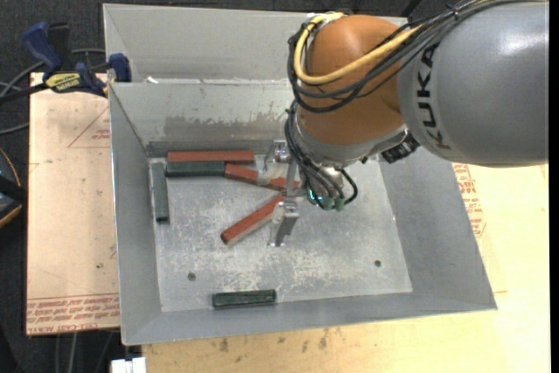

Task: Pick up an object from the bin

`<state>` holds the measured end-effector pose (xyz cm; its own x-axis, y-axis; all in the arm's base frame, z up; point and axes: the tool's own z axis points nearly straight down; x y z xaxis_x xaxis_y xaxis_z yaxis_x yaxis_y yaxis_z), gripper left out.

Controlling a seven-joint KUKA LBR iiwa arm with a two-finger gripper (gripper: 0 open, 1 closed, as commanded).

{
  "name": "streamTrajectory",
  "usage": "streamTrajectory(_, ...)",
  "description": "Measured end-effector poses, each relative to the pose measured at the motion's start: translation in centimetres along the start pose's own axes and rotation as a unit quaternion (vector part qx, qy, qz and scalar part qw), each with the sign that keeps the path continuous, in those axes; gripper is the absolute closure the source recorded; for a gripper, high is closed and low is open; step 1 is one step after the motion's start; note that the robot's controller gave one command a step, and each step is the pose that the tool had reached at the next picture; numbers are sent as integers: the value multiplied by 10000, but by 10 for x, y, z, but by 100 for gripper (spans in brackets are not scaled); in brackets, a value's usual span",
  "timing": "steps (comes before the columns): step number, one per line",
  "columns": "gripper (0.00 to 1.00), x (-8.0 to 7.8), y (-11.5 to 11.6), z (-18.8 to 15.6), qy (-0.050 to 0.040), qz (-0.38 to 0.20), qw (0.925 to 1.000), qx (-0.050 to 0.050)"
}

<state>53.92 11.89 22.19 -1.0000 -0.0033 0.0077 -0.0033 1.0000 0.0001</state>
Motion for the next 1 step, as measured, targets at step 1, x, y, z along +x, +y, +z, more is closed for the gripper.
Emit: streamTrajectory(1,0,-1,-1,-4,-39,13,10000,-5)
